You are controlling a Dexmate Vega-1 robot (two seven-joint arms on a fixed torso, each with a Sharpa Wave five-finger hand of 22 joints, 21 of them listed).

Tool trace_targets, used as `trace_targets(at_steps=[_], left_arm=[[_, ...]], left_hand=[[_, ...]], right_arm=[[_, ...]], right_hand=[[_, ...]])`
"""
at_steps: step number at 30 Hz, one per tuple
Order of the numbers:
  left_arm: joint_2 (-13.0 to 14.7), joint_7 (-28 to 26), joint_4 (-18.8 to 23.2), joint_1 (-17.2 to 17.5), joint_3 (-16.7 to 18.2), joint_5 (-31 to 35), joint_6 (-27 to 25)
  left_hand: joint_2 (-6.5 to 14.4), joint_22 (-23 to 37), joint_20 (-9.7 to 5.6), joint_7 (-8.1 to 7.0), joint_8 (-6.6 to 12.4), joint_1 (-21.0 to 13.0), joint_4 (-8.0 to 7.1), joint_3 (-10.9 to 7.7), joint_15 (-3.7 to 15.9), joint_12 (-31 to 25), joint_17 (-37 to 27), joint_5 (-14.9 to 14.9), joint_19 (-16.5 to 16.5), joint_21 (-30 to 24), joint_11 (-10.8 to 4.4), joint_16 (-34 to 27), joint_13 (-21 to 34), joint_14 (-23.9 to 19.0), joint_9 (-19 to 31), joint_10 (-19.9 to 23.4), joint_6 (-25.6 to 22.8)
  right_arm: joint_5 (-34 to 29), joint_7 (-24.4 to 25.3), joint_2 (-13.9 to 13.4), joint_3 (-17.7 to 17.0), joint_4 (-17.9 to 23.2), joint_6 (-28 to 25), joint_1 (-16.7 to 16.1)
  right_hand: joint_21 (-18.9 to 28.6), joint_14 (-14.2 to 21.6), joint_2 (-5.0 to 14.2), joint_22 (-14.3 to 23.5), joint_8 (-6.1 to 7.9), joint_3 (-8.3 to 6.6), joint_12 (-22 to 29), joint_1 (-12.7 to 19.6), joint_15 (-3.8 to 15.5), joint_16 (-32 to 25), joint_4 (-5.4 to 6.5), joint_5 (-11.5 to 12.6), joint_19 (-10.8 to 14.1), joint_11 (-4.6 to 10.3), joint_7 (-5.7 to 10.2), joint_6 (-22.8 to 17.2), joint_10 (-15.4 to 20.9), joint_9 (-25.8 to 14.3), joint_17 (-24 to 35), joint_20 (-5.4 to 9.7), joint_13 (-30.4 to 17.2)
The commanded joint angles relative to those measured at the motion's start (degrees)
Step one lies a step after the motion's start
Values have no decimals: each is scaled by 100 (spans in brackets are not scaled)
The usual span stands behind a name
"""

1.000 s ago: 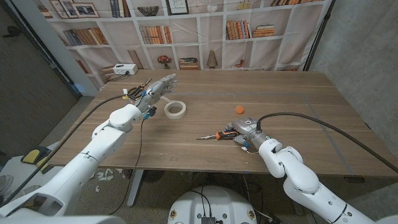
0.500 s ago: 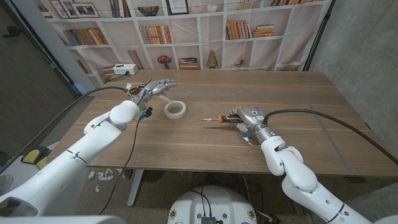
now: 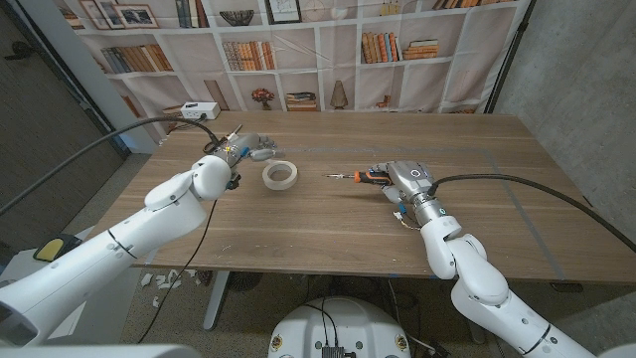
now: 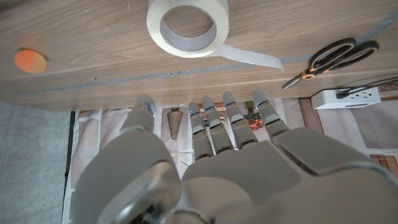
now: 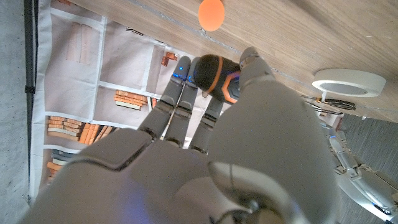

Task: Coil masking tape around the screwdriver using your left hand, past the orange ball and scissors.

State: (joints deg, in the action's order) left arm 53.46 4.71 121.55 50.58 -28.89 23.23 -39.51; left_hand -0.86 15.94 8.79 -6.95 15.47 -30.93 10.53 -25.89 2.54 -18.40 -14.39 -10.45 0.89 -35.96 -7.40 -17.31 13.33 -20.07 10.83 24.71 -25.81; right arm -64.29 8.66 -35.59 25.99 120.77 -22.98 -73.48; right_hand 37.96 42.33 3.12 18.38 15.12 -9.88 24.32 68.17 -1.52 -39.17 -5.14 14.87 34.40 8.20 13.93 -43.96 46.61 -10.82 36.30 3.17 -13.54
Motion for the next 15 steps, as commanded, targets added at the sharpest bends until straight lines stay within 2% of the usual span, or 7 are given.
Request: trace_targets(at_steps=[1, 5, 8, 10, 15], left_arm=[[208, 1157, 148, -624, -775, 1217, -751], [152, 1674, -43, -932, -1094, 1572, -694], [56, 1940, -179, -1096, -1315, 1940, -679], [-16, 2098, -282, -1190, -1431, 2162, -630], [-188, 2474, -531, -1376, -1561, 2483, -399]], left_hand=[[41, -8, 16, -35, 50, -242, 0, -65, 206, -52, -49, -65, -72, 12, -83, -8, 33, 21, 21, 59, -125], [206, -24, 15, -3, 43, -543, -11, -158, 184, -24, -101, -55, -80, 1, -48, -20, 53, 113, 29, 12, -151], [170, -33, -3, -5, 74, -617, -9, -136, 202, -31, -116, -33, -88, -1, -72, -31, 62, 129, 31, 41, -242], [135, -41, -17, -21, 85, -658, -16, -110, 224, -38, -130, -19, -78, -8, -155, -47, 69, 122, 33, 69, -281], [100, -56, -20, -86, 47, -732, -37, -66, 230, -7, -159, -6, -91, -11, -212, -48, 83, 191, 36, 11, -215]], right_arm=[[228, 301, -100, -51, -4, 28, -2], [329, 382, -86, -81, 14, 3, -28], [473, 478, -53, -130, 55, 3, -68], [552, 547, -33, -150, 76, 10, -81], [677, 738, -20, -170, 84, 67, -69]], right_hand=[[63, 2057, 595, 19, 39, -38, -8, 374, 1464, 18, 54, 53, -38, -320, -881, -1678, 1339, -10, 24, 825, -5], [76, 2068, 589, 20, 30, -33, -16, 379, 1464, 38, 51, 61, -55, -318, -896, -1675, 1345, -12, 21, 828, -1], [93, 2082, 587, 22, 25, -29, -21, 384, 1464, 57, 49, 70, -65, -330, -884, -1682, 1355, -13, 19, 828, -1], [100, 2088, 587, 23, 22, -28, -24, 386, 1464, 66, 49, 74, -69, -331, -881, -1685, 1359, -13, 17, 828, 0], [122, 2107, 587, 25, 15, -23, -31, 391, 1465, 89, 49, 85, -81, -330, -893, -1691, 1369, -15, 14, 827, 0]])
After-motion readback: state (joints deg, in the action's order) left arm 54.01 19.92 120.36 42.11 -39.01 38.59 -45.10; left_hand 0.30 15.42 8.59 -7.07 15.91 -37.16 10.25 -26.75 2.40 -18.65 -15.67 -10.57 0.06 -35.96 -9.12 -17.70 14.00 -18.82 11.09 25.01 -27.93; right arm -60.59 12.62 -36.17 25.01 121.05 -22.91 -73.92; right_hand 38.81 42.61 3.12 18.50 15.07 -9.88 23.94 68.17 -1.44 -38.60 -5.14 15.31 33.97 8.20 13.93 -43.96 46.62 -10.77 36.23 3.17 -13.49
